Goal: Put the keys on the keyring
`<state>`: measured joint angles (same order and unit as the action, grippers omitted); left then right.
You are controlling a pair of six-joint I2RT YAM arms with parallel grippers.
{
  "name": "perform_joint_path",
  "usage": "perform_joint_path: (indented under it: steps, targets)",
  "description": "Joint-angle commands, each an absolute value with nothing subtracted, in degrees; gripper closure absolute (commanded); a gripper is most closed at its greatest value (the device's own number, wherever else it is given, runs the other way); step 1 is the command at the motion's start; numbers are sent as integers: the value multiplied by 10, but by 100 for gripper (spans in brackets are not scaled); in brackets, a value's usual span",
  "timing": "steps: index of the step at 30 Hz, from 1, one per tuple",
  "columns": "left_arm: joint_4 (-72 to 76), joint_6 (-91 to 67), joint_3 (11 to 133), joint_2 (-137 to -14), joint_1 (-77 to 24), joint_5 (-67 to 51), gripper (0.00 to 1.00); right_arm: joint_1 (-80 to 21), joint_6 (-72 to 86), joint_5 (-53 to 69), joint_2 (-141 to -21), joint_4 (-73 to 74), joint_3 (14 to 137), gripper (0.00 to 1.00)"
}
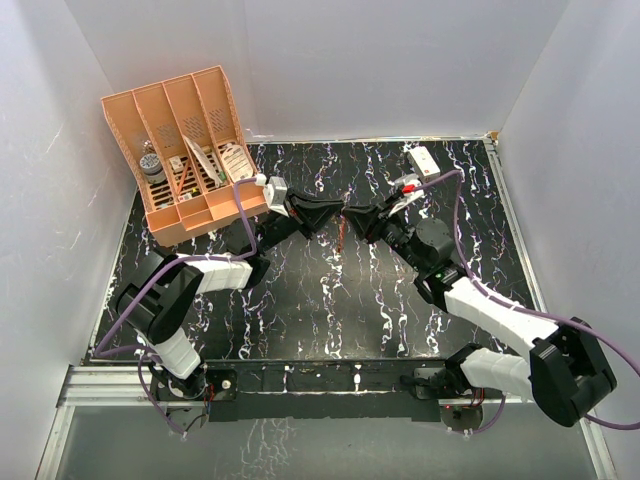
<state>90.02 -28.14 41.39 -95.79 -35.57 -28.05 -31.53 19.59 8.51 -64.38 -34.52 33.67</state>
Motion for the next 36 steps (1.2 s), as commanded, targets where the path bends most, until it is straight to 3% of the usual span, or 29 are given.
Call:
perform_joint_path:
  steps: [1,10,22,36]
  targets:
    - [999,-289,434,-934,-355,-292,100,-318,193,74,-655,-389,363,76]
    - [998,-292,435,-927,-354,-296,100,-318,192,73,-666,-407,366,77]
    - [994,-287,433,-920,-354,-293,100,-318,158,79,-673,-433,355,96]
    - [949,-289,479,-940,-354,-318,100,-319,15,131,-663,-445,335,98]
